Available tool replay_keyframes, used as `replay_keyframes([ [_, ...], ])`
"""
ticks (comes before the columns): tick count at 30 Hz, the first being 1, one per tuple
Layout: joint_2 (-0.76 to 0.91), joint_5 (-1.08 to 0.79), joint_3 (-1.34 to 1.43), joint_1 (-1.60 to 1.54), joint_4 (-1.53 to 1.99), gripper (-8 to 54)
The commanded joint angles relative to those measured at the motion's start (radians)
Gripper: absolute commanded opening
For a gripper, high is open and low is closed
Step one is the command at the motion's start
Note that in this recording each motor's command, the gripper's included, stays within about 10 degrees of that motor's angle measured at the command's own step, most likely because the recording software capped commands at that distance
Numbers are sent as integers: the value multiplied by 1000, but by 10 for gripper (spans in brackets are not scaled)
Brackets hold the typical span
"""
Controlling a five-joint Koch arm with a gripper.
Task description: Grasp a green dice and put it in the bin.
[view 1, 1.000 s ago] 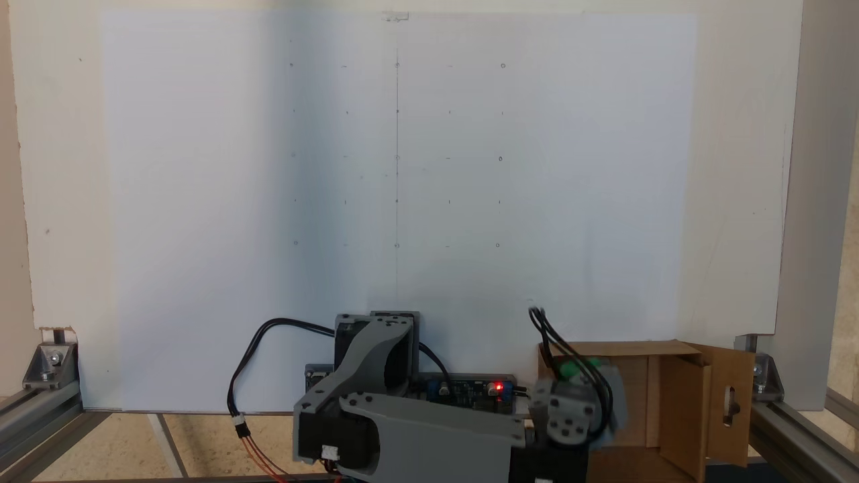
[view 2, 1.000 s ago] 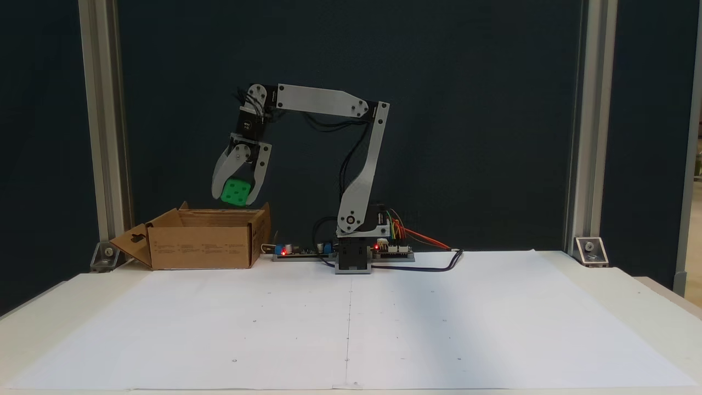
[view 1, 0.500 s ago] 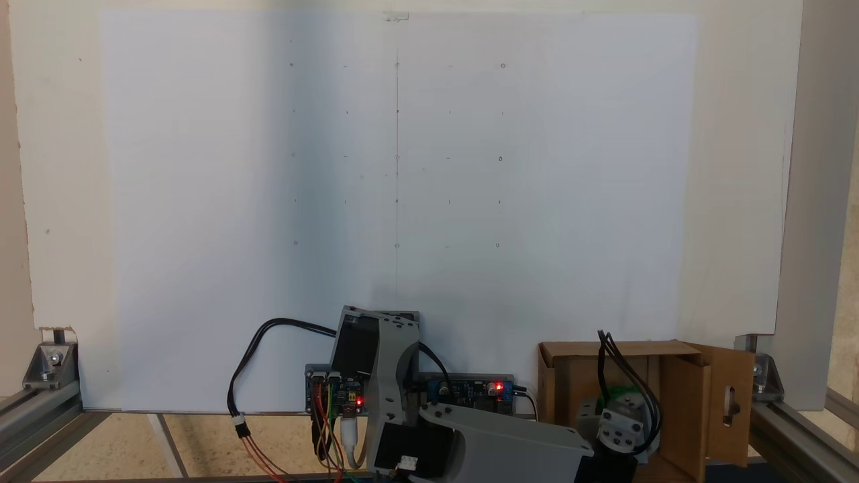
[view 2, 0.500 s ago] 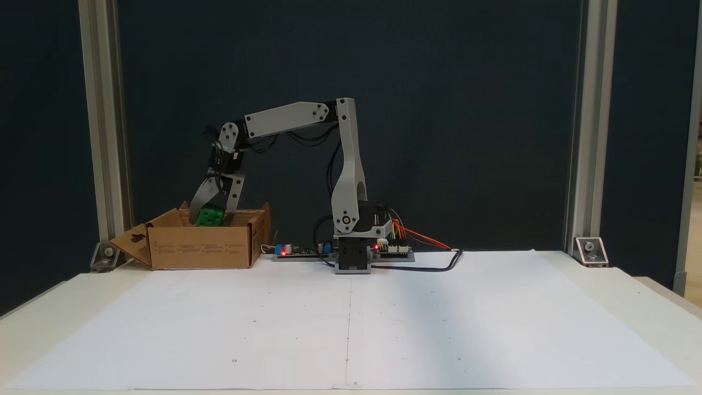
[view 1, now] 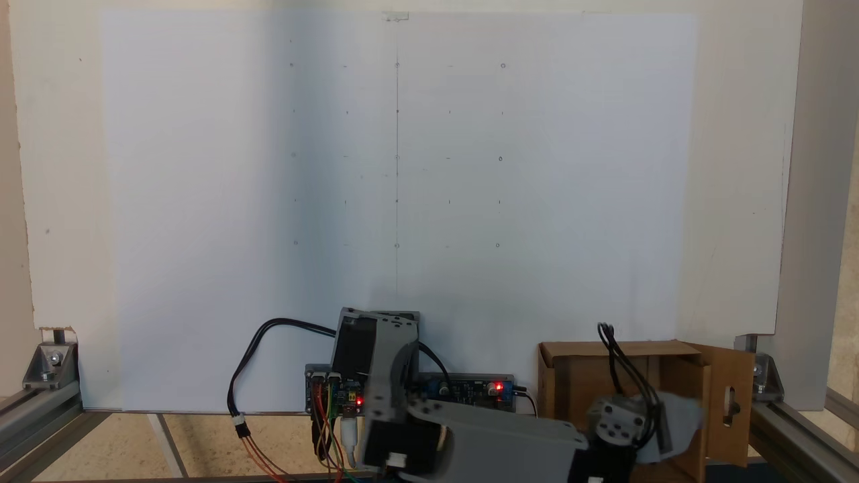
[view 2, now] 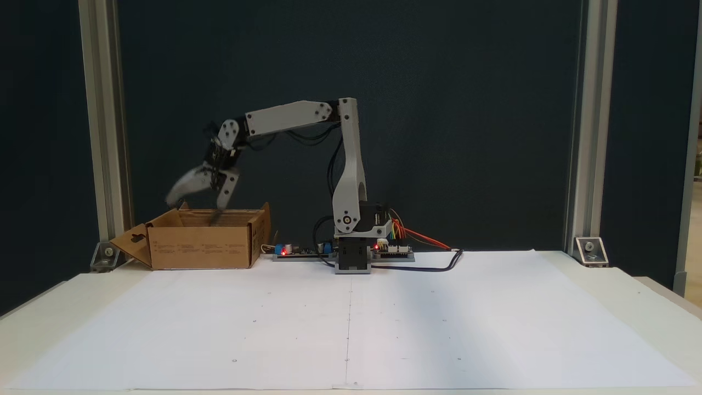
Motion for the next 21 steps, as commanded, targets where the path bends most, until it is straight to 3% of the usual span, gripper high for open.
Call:
replay_keyframes([
  [1,115,169,-64,-83,-69,418],
  [6,233,313,-64,-412,-67,418],
  [21,407,324,20,-1407,-67,435],
])
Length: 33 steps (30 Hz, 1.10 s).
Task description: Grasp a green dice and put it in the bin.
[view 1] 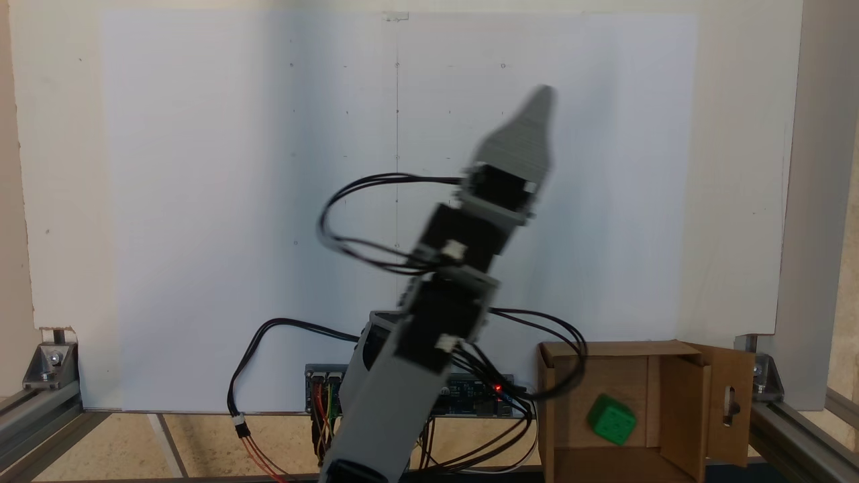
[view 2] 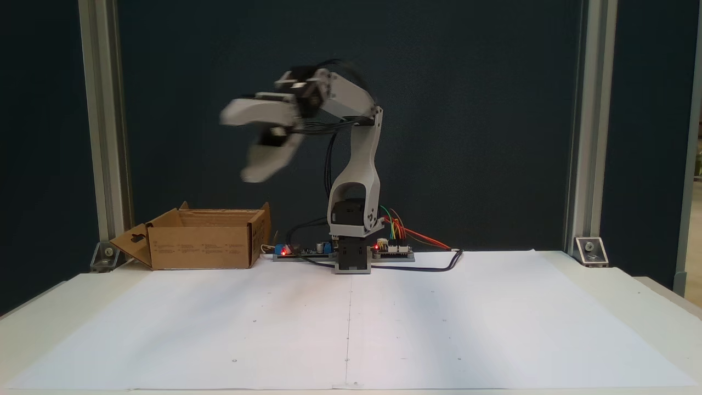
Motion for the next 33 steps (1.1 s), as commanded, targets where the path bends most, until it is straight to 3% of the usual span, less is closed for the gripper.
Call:
replay_keyframes([
  [1,66,37,11,-123,-35,435],
  [10,247,35,385,-414,-196,441],
  [22,360,34,897,-364,-722,440],
  [33,457,41,1068,-308,-1181,442],
])
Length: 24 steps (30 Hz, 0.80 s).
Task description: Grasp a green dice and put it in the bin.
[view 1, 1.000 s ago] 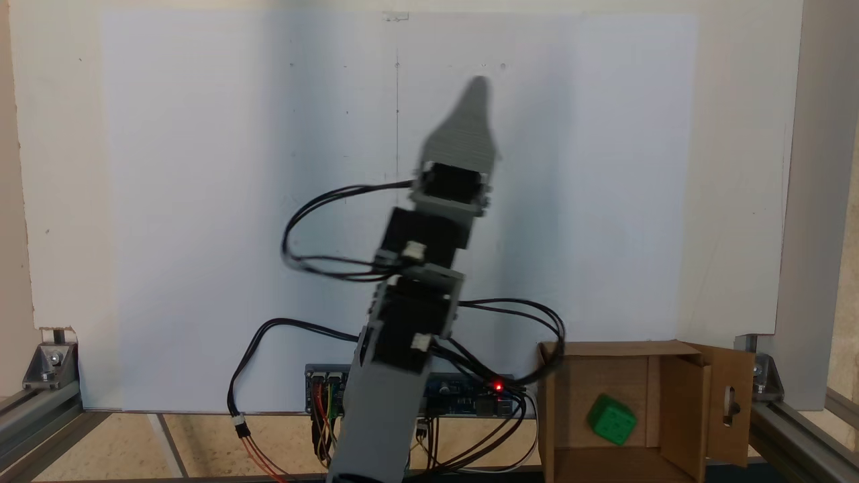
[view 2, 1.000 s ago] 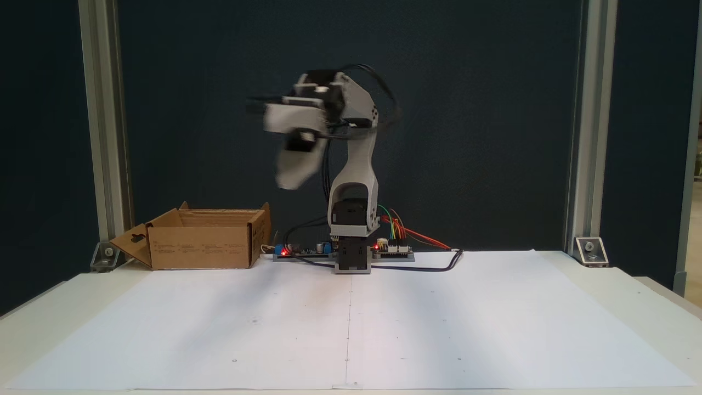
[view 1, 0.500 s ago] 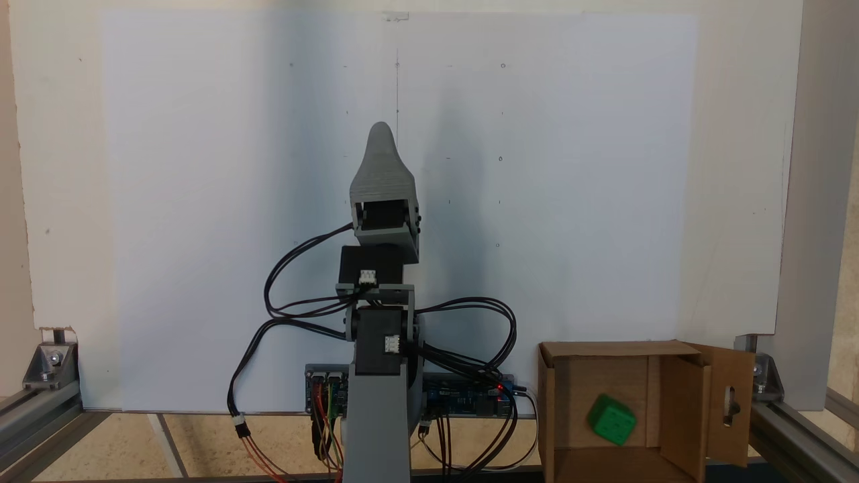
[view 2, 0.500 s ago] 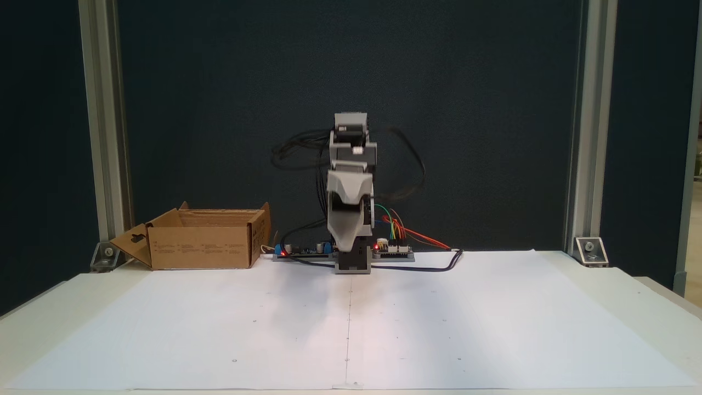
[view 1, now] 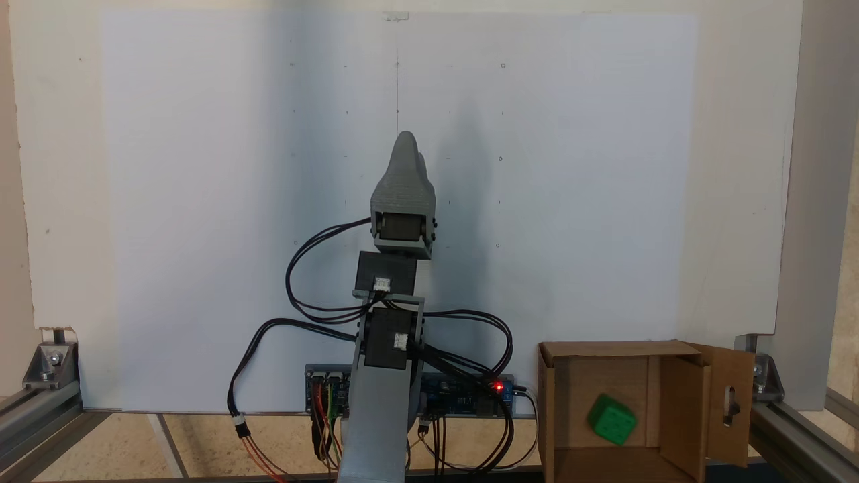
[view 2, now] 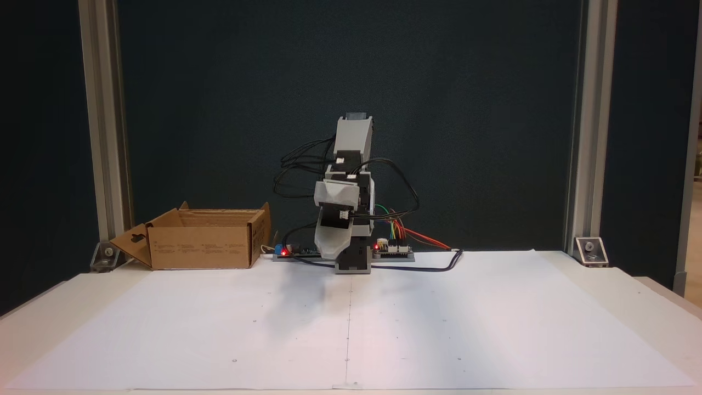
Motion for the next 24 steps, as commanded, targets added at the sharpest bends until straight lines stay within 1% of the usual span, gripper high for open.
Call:
replay_keyframes([
  [1,112,40,-5,3,-165,442],
  [5,112,38,66,-3,-310,439],
  [12,109,35,135,-55,-322,440],
  [20,110,34,279,-28,-345,442],
  [24,110,37,324,-29,-410,440],
])
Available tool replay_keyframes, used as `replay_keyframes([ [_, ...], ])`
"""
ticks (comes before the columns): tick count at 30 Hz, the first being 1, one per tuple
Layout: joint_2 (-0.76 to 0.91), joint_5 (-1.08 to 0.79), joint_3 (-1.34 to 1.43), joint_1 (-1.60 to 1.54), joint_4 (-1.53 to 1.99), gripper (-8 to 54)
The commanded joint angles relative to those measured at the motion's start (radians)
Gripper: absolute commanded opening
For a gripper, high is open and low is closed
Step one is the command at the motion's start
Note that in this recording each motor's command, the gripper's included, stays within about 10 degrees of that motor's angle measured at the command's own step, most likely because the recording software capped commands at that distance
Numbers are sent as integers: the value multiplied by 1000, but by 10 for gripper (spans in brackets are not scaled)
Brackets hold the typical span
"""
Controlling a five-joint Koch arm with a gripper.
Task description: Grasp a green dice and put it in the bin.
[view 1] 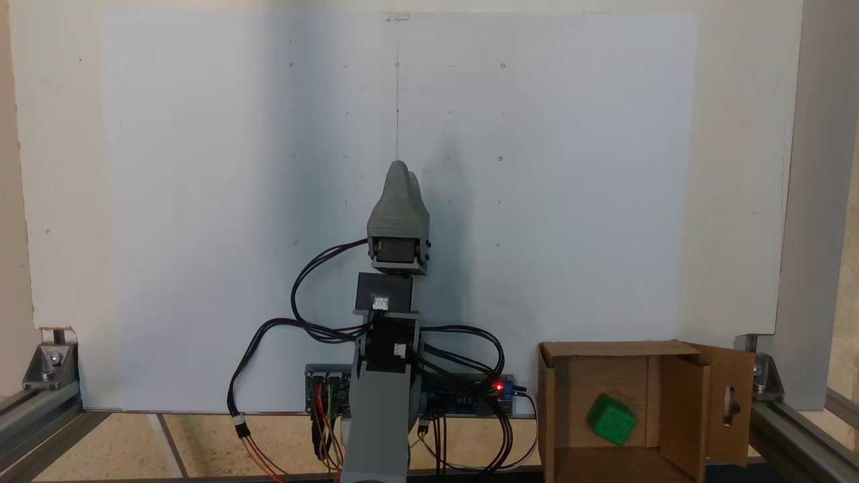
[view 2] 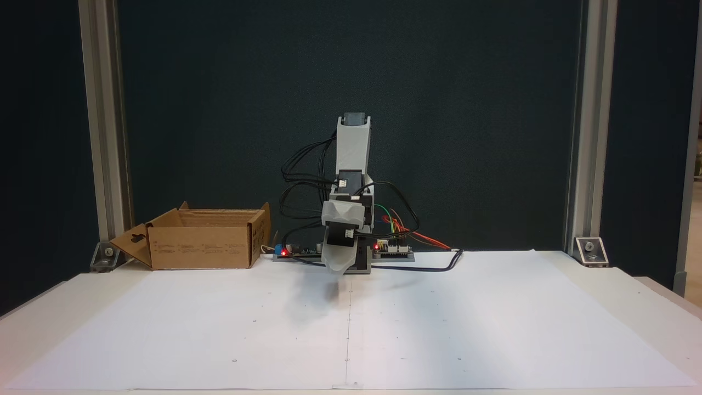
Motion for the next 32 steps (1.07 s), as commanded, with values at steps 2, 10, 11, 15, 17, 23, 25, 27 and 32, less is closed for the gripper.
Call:
replay_keyframes([
  [2,110,37,35,-6,-172,439],
  [10,110,34,71,-15,-287,445],
  [11,110,34,71,-15,-288,445],
  [15,110,35,71,-15,-288,445],
  [17,110,37,71,-15,-293,445],
  [23,110,37,71,-14,-316,445],
  [25,110,37,71,-14,-316,445],
  [27,110,37,71,-14,-316,445],
  [32,110,37,71,-14,-316,445],
])
